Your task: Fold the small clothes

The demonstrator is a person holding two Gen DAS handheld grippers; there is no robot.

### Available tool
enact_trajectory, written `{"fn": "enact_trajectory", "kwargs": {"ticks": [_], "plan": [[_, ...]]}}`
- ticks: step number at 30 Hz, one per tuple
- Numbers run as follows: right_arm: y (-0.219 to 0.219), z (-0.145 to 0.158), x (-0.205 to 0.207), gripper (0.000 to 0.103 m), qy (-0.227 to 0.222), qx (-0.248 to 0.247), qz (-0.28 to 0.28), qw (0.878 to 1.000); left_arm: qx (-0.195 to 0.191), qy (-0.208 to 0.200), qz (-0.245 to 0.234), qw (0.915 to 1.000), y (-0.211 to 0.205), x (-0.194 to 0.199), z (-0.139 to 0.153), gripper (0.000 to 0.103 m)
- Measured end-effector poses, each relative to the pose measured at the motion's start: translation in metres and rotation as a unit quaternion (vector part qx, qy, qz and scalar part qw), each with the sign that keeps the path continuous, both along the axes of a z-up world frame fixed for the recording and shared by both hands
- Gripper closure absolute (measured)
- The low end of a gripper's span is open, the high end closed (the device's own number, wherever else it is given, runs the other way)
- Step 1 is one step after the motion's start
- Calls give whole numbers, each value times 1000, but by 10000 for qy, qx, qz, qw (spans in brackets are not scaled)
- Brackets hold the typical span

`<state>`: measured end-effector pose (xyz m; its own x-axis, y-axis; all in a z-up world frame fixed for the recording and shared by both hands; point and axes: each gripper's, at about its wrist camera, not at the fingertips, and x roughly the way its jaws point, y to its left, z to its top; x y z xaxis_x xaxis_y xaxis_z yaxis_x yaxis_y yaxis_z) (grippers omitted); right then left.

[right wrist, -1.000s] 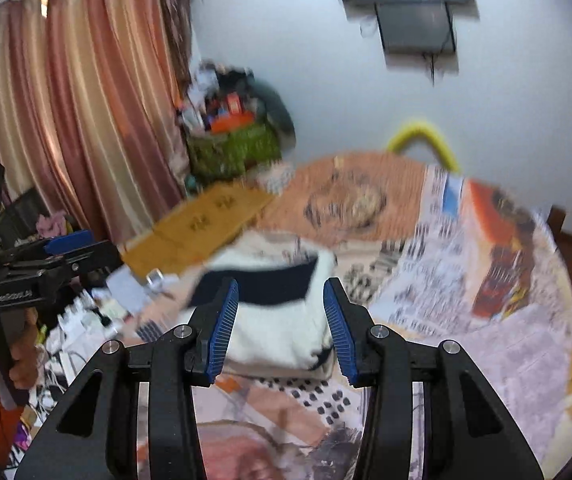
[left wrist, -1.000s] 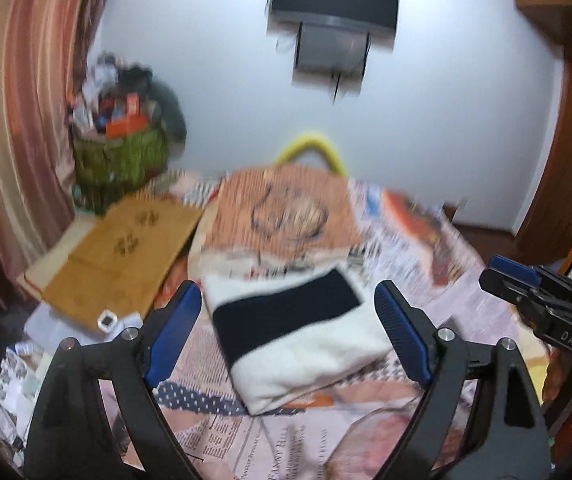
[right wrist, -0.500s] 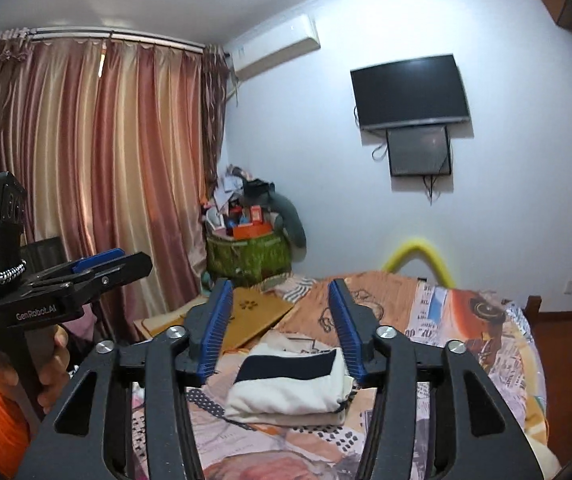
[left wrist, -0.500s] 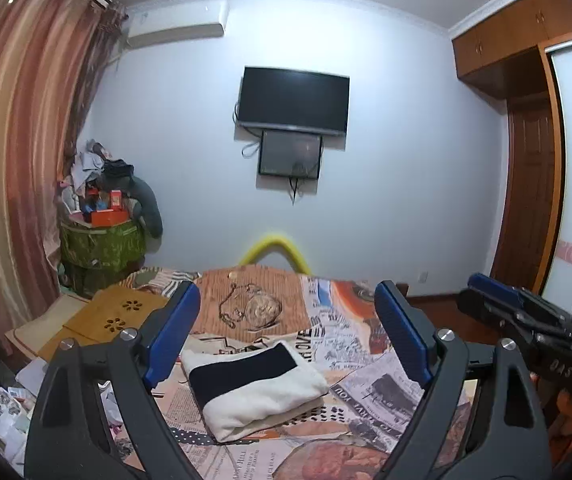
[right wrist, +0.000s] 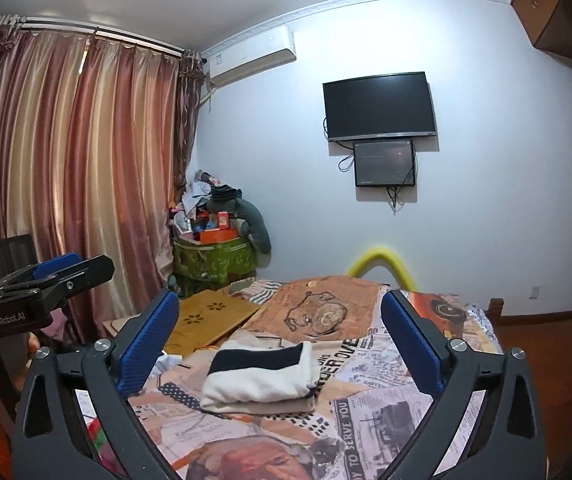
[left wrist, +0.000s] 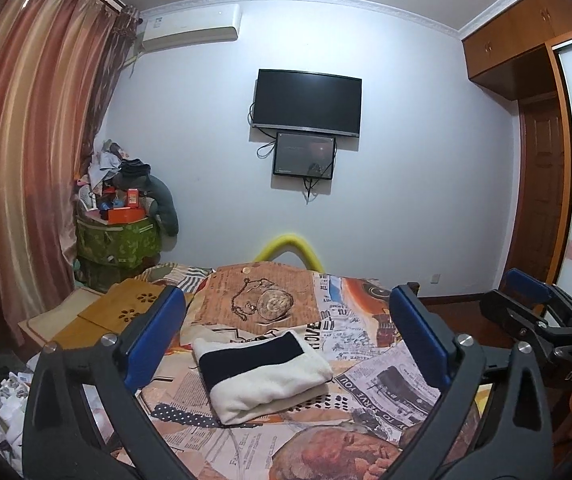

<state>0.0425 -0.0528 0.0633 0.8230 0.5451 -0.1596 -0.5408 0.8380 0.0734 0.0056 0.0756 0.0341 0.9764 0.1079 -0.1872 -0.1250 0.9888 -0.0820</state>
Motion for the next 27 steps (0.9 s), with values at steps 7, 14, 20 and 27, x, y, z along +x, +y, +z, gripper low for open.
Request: {"fn": "enact_trajectory", "kwargs": {"ticks": [7, 14, 20, 27], "plan": [[-2, -1, -9, 1, -75, -10, -48, 10000, -28, 28, -20, 10000, 0, 0, -2, 0], [-4, -4, -10, 1, -32, -41, -88, 9999, 11, 35, 16, 10000, -1, 2, -4, 0], [-4, -4, -12, 1, 12, -73, -95, 9999, -17, 73, -22, 10000, -2, 5, -5, 0], [-7, -3, -11, 1, 79, -57, -108, 9999, -29, 79, -21, 10000, -2, 6, -5, 0]]}}
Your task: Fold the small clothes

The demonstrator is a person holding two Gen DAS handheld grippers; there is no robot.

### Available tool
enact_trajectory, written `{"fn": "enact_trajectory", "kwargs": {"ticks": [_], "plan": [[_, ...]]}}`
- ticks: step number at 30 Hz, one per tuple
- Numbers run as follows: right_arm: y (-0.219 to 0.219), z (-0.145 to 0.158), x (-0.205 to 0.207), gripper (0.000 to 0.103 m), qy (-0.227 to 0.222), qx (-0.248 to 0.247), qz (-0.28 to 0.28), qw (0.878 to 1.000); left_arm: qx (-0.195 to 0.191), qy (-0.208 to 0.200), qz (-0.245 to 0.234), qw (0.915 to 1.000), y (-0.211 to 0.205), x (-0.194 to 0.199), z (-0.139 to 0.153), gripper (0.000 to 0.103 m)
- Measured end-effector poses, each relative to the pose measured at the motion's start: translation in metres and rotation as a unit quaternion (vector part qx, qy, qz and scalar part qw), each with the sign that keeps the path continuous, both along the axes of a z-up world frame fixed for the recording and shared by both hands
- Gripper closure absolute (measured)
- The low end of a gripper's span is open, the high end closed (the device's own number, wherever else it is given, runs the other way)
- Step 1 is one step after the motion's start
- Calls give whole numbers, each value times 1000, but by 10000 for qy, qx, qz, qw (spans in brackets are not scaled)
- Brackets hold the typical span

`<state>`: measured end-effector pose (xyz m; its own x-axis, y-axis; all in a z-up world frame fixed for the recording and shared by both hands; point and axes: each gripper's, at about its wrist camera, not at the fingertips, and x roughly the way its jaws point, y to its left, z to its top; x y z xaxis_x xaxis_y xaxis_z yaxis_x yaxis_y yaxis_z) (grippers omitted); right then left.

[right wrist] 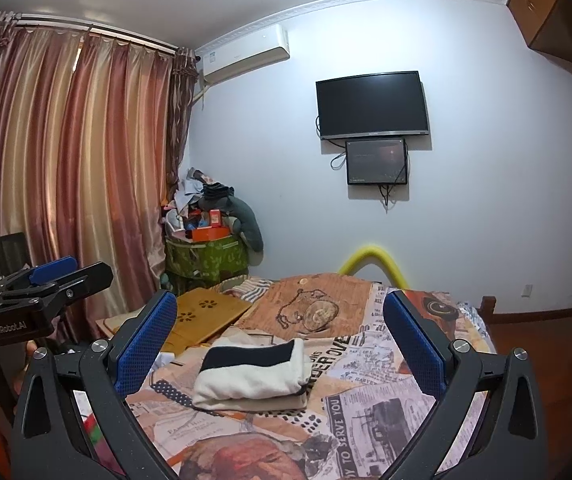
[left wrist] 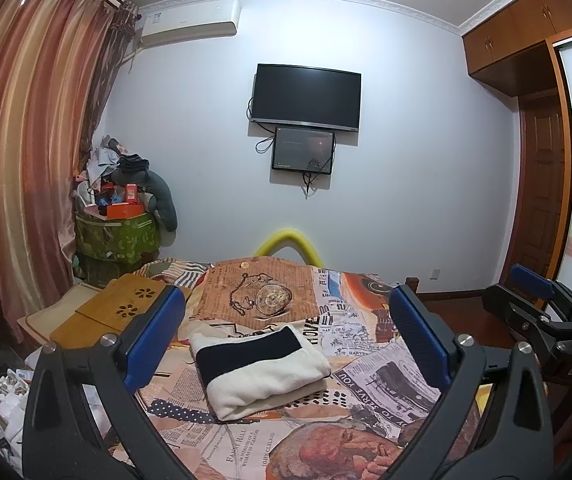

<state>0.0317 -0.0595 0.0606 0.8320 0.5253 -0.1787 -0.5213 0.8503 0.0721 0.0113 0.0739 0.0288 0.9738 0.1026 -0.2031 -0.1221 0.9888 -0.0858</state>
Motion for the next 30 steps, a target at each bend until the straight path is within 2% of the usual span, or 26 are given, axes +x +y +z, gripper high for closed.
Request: {"fn": "enact_trajectory", "kwargs": {"ticks": [30], "plan": [[1, 0, -2, 1, 24, 6, 24, 10000, -12, 37, -82, 10000, -3, 2, -5, 0]]}}
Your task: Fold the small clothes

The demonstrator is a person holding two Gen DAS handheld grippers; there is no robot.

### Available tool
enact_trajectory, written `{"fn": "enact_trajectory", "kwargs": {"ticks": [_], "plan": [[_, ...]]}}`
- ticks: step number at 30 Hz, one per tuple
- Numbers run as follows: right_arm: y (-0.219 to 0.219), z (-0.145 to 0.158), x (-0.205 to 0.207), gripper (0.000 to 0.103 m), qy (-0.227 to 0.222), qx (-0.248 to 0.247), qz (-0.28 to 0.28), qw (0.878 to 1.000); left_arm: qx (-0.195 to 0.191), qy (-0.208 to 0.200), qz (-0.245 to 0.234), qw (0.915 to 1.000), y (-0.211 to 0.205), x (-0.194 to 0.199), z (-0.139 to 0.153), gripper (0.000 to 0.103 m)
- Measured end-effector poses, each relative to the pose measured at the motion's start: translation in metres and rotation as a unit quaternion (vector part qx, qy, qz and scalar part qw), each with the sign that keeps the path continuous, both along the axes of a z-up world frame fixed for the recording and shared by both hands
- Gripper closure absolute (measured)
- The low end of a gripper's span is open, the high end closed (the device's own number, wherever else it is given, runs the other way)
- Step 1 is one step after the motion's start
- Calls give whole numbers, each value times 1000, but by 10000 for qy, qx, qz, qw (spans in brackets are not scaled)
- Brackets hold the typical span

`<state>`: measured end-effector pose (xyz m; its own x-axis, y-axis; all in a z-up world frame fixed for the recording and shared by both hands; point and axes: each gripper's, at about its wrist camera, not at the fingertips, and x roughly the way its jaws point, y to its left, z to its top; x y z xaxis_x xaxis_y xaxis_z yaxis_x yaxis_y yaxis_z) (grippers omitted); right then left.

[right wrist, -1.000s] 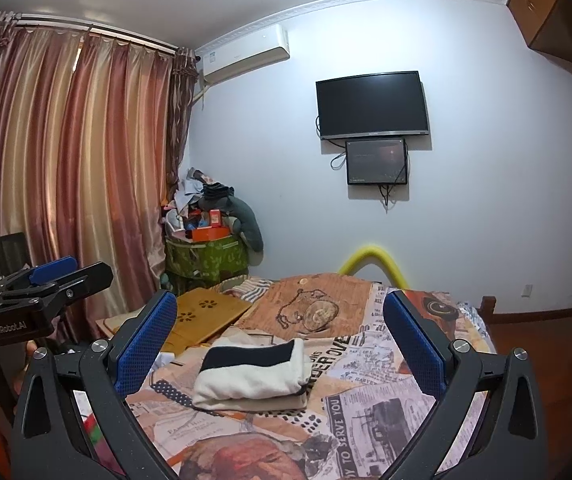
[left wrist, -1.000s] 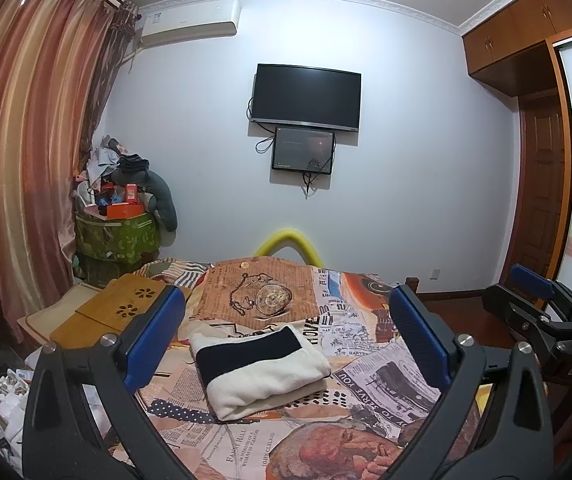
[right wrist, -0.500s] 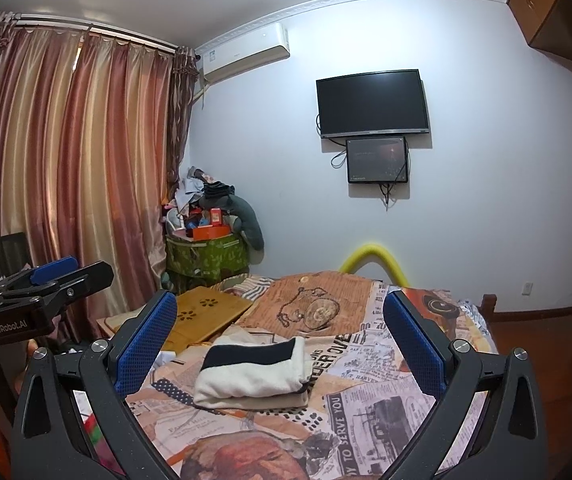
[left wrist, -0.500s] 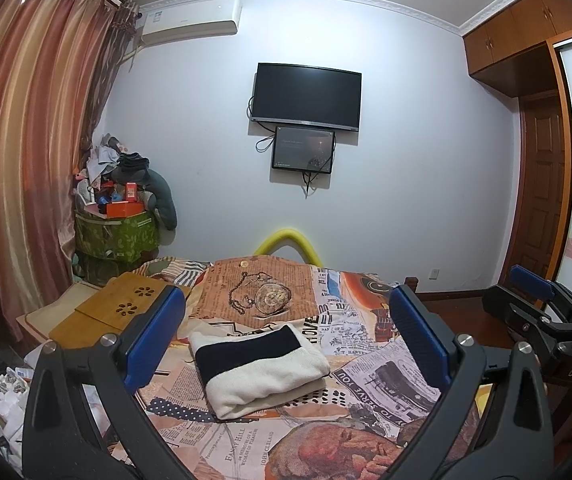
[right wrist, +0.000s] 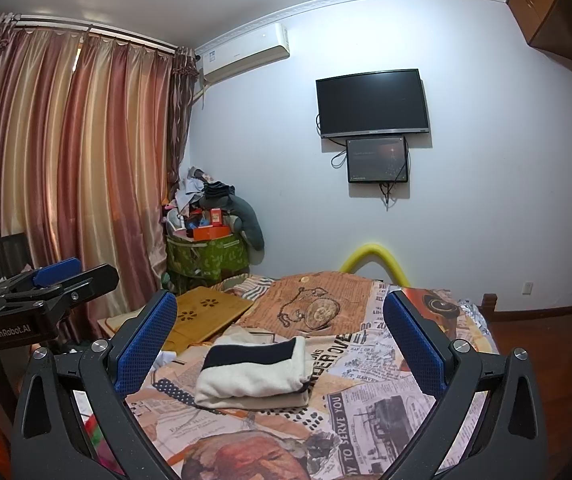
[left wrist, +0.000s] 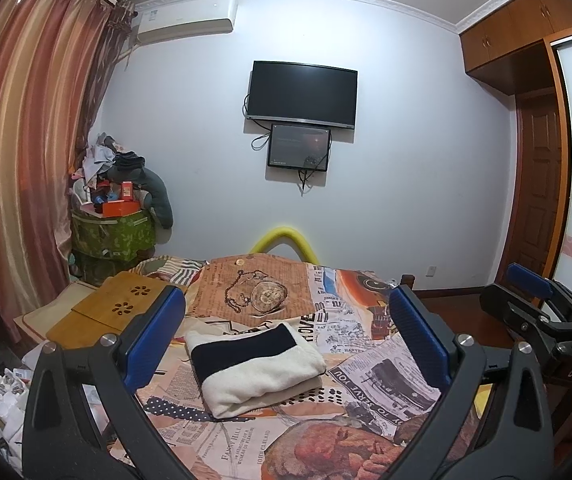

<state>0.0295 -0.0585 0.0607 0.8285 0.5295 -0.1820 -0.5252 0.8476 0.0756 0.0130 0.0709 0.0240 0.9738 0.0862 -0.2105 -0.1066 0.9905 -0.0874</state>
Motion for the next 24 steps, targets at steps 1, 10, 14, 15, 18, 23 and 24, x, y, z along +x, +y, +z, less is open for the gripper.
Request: {"fn": "enact_trajectory", "kwargs": {"ticks": [1, 10, 14, 15, 18, 23, 24], "plan": [[0, -1, 1, 1, 0, -1, 1, 10000, -12, 2, -2, 10000, 0, 0, 0, 0], [-1, -1, 1, 1, 3, -3, -16, 10000, -49, 34, -86, 9999, 0, 3, 0, 0], [-2, -1, 1, 1, 3, 0, -20, 10000, -90, 27, -119, 9999, 0, 3, 0, 0], [-2, 0, 1, 1, 9, 5, -20, 10000, -87, 40, -129, 9999, 0, 3, 0, 0], [-2, -1, 2, 1, 20, 7, -23, 10000, -89, 70, -147, 9998, -1, 2, 0, 0], [-3, -1, 2, 1, 30, -14, -31, 10000, -64, 102, -187, 9998, -3, 3, -2, 0], [-3, -1, 3, 1, 29, -11, -33, 10000, -45, 120, -199, 9997, -4, 3, -2, 0]]}}
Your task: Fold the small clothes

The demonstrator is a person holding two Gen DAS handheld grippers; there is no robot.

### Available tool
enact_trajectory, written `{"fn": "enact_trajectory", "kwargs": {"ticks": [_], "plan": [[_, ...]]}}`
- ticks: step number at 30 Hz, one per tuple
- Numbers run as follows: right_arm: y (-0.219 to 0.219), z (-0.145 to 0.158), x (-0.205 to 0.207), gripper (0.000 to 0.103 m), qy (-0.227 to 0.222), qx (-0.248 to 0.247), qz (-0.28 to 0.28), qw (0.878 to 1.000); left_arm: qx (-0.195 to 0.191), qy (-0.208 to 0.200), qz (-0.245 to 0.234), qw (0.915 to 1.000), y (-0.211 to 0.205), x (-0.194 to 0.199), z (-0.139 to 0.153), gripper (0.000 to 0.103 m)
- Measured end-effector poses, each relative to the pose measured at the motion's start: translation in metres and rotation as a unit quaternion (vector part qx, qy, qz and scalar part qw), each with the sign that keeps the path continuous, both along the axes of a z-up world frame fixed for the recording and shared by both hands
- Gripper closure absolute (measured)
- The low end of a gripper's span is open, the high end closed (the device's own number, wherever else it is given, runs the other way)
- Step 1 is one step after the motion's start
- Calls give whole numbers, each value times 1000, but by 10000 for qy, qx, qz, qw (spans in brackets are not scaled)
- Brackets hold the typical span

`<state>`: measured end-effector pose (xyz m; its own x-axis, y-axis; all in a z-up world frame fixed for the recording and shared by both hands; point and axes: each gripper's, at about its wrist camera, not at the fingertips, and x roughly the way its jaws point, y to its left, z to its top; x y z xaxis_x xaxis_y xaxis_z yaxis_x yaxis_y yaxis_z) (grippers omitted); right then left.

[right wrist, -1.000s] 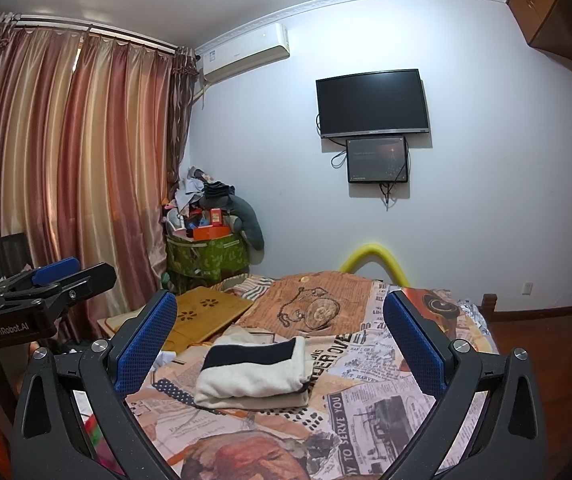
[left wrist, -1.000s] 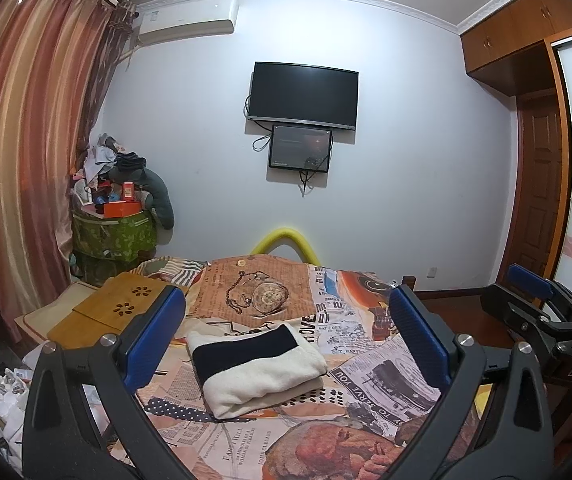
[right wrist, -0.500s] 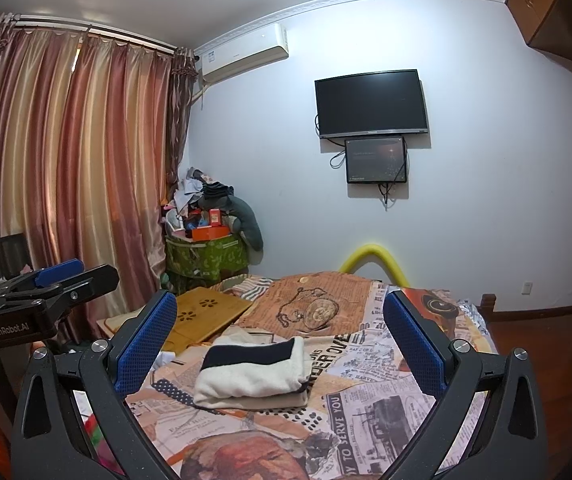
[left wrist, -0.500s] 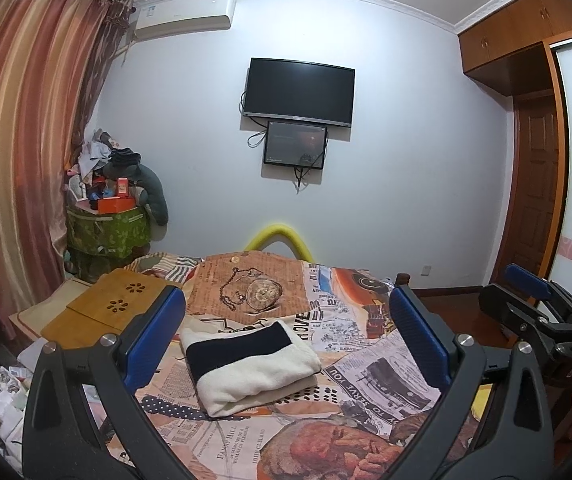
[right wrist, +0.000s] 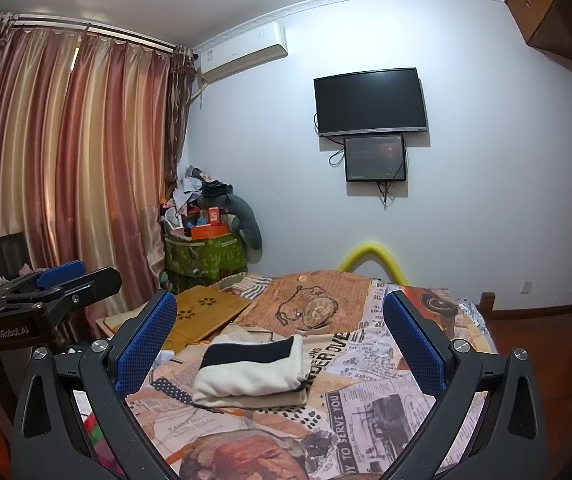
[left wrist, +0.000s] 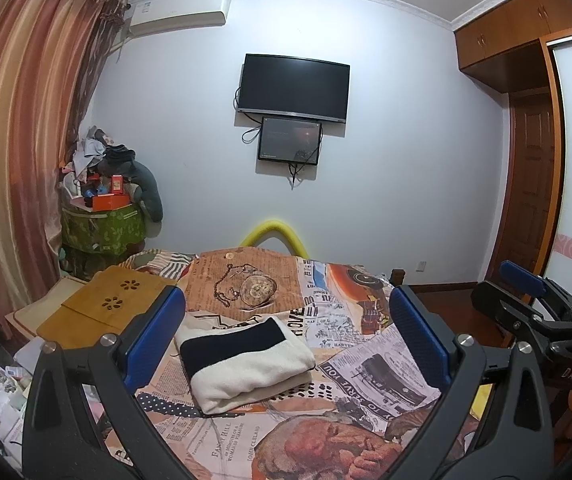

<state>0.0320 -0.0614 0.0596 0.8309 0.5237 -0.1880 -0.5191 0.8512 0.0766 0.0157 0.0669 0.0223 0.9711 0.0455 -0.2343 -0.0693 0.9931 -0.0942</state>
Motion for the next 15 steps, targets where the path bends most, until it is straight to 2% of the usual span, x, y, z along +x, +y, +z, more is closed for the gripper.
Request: {"fn": "enact_trajectory", "kwargs": {"ticks": [15], "plan": [[2, -2, 4, 1, 88, -57, 26, 9999, -70, 75, -7, 9999, 3, 3, 0, 0]]}}
